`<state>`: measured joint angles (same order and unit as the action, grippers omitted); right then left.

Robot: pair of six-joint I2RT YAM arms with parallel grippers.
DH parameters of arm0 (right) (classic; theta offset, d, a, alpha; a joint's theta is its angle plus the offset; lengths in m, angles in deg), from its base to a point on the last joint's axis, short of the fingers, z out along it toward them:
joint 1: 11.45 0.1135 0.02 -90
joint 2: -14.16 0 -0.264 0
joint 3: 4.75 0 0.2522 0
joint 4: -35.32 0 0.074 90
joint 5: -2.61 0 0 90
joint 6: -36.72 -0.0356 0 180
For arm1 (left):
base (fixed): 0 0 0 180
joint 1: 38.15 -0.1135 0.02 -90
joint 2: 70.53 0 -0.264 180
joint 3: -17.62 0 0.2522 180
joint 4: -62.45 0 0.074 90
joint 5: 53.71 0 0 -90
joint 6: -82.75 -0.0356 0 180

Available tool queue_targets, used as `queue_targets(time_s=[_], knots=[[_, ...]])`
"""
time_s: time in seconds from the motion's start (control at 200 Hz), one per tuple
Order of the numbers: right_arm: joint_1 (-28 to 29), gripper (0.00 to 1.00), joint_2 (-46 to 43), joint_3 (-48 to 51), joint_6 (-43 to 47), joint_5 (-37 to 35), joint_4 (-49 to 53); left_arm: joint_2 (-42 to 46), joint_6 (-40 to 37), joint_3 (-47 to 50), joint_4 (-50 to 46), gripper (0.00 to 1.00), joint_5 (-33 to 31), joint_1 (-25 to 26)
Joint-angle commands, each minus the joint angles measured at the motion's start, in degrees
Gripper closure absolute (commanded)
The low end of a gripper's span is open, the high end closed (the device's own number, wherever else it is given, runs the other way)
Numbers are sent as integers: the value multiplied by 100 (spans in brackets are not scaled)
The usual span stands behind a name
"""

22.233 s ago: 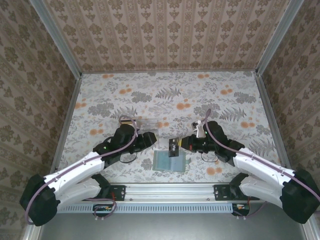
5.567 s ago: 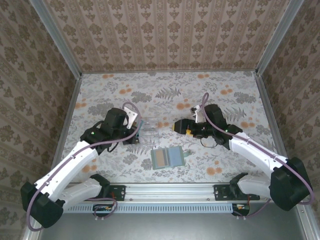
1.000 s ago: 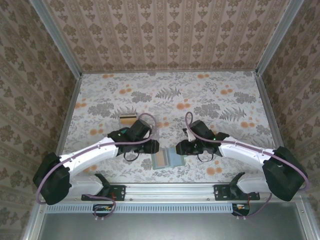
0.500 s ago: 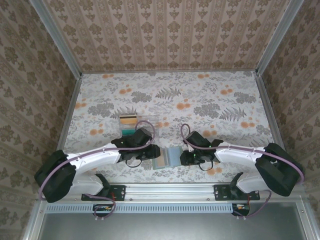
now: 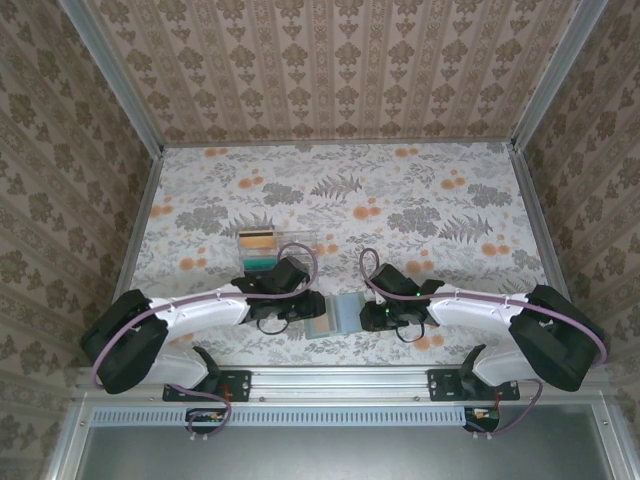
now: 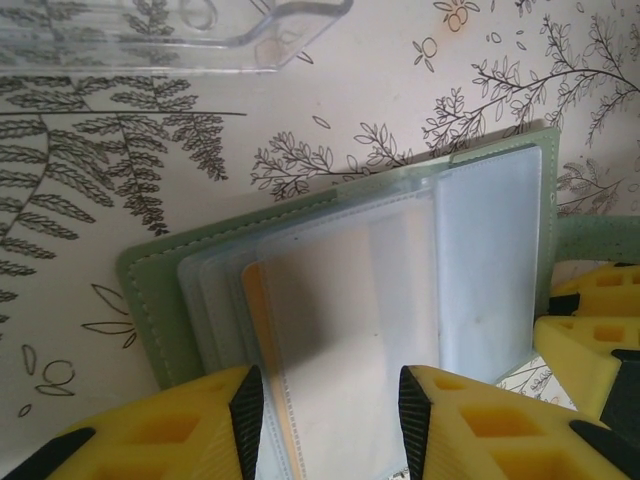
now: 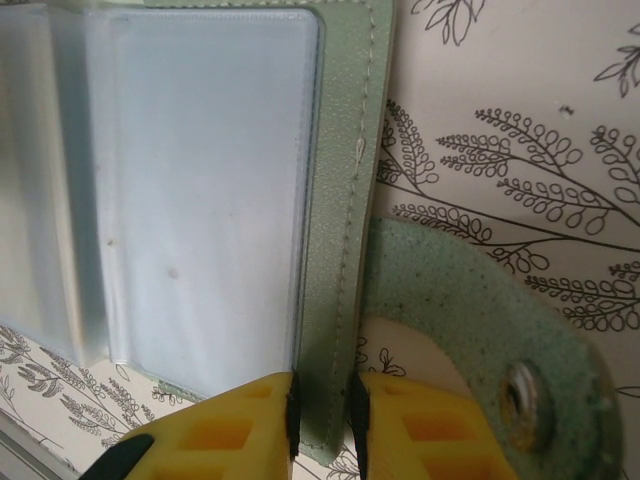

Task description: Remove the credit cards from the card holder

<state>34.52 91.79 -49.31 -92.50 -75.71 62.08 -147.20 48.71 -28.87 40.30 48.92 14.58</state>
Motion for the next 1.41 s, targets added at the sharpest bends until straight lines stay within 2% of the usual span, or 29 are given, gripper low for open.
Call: queue_targets(time_s=[0.0,0.23,0.63,0.775,1.01,1.22,1.4], knots=[[96,76,165,-4,-86,-59,-161,-71,31,-4,109,57,118,43],[110,76,314,-9,-103,-44,-185,-229,20,-33,104,58,199,47],[122,76,323,4,-121,-51,-201,-275,48,-281,-796,60,-67,81],[134,76,323,4,-129,-61,-205,-476,-15,-415,-800,60,4,110],[143,76,339,10,-138,-49,-210,-811,-162,-443,154,54,542,116],[151,76,323,29,-156,-65,-214,-748,-348,-626,373,50,719,106],[149,74,297,31,-169,-110,-214,-787,-427,-737,382,36,832,119]])
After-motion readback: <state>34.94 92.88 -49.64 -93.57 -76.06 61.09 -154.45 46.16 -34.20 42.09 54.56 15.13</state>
